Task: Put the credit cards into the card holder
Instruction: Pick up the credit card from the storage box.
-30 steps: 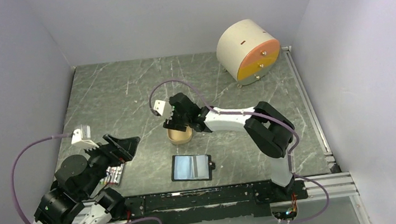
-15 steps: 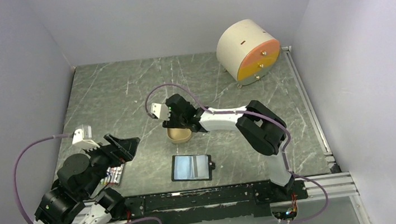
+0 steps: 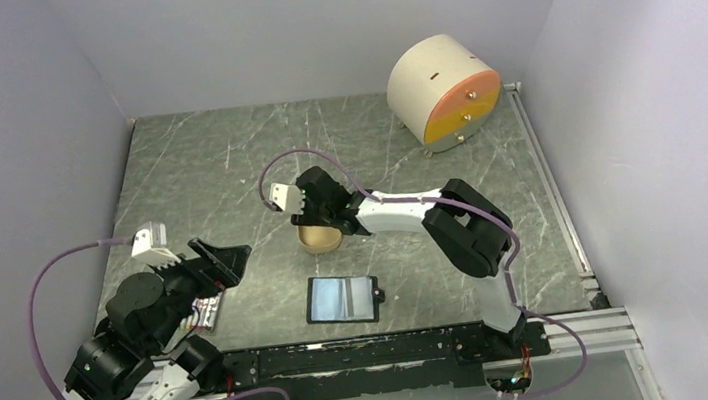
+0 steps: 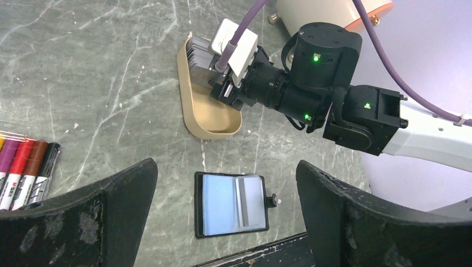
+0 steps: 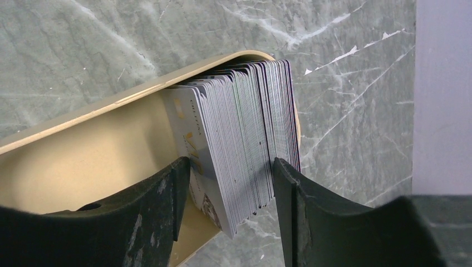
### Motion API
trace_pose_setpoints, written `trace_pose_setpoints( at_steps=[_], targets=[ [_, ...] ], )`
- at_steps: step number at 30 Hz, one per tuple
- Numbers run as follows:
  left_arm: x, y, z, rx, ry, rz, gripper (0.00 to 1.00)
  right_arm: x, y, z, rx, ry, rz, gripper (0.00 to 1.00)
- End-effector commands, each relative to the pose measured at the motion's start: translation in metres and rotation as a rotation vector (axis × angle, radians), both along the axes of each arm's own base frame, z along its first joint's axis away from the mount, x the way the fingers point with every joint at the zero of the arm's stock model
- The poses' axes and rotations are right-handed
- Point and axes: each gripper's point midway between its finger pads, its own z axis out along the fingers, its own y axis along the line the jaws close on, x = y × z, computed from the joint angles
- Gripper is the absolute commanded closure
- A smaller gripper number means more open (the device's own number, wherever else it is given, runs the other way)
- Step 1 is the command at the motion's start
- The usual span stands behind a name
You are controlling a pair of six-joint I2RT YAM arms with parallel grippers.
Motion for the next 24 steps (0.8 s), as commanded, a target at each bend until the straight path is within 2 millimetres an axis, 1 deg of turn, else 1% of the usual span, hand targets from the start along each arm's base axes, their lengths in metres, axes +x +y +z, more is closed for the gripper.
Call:
trace_pose_setpoints(
  at_steps=[1,2,3,6,8,16,20,24],
  targets=[
    [0.002,0.002,-0.003,0.009,0.006,0.018,0.01,0.003,0.001,0.016,0.019,-0.011,0.009,0.42],
    [0.002,0.003,-0.003,0.009,0.004,0.019,0.01,0.002,0.001,0.015,0.020,-0.008,0.013,0.43],
    [0.003,0.003,-0.003,0.008,0.001,0.022,0.01,0.001,0.002,0.028,0.043,-0.021,0.018,0.43],
    [0.003,0.003,-0.003,0.008,0.004,0.024,0.01,0.000,0.004,0.036,0.062,-0.025,0.027,0.45],
    [0.003,0.003,-0.004,0.010,0.009,0.026,0.01,0.001,0.003,0.038,0.070,-0.028,0.027,0.48],
    [0.003,0.003,-0.004,0.010,0.010,0.026,0.01,0.002,0.002,0.037,0.073,-0.007,0.026,0.55],
    [0.003,0.003,-0.005,0.013,0.013,0.025,0.01,0.000,0.003,0.038,0.078,0.012,0.035,0.62],
    [0.004,0.003,-0.005,0.014,0.015,0.026,0.01,-0.006,0.006,0.036,0.076,0.049,0.063,0.64]
  ],
)
